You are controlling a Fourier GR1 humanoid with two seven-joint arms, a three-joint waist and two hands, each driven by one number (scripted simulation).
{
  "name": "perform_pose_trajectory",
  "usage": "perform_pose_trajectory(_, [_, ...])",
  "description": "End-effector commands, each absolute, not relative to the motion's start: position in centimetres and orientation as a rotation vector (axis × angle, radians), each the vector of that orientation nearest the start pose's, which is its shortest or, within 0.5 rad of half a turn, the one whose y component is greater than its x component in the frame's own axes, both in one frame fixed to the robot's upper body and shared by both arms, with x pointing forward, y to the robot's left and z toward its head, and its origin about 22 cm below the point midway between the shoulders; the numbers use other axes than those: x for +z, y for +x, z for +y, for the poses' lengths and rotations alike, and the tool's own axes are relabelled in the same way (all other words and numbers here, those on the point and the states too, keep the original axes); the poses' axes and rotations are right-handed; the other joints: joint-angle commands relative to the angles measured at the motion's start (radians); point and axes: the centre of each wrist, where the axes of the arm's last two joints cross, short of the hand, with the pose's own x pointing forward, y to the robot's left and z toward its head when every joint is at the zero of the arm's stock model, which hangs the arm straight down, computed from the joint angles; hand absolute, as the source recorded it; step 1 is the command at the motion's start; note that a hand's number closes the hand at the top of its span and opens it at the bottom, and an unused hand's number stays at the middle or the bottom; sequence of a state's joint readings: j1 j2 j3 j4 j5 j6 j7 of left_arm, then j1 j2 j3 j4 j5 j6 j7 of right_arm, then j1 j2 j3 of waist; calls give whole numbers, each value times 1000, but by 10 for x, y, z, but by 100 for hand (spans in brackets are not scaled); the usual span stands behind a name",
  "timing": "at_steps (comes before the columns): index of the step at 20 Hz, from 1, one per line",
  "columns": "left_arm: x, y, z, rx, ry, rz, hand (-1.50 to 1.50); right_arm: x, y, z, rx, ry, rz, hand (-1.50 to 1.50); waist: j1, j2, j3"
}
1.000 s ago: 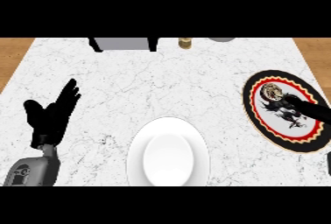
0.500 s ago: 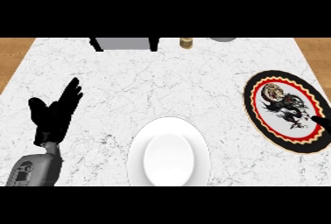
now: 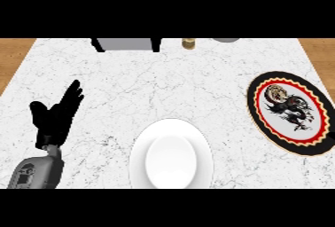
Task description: Pick the cupcake from the plate and place it in the plate
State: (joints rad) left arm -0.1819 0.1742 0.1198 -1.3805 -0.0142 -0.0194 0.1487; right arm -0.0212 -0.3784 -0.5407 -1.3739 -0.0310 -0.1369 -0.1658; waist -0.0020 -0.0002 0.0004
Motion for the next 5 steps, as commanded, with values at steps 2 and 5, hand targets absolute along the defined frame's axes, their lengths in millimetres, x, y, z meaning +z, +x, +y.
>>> perform_pose_trajectory(2, [38,272,267,-74,160,-1400,0,33,198,-451,-248,-836,-1555,-150,3,-1,0])
perform_pose_trajectory(5, [26,276,278,-85,188,-1406,0,14,181,-474,-237,-820,-1554,-150,1,0,0])
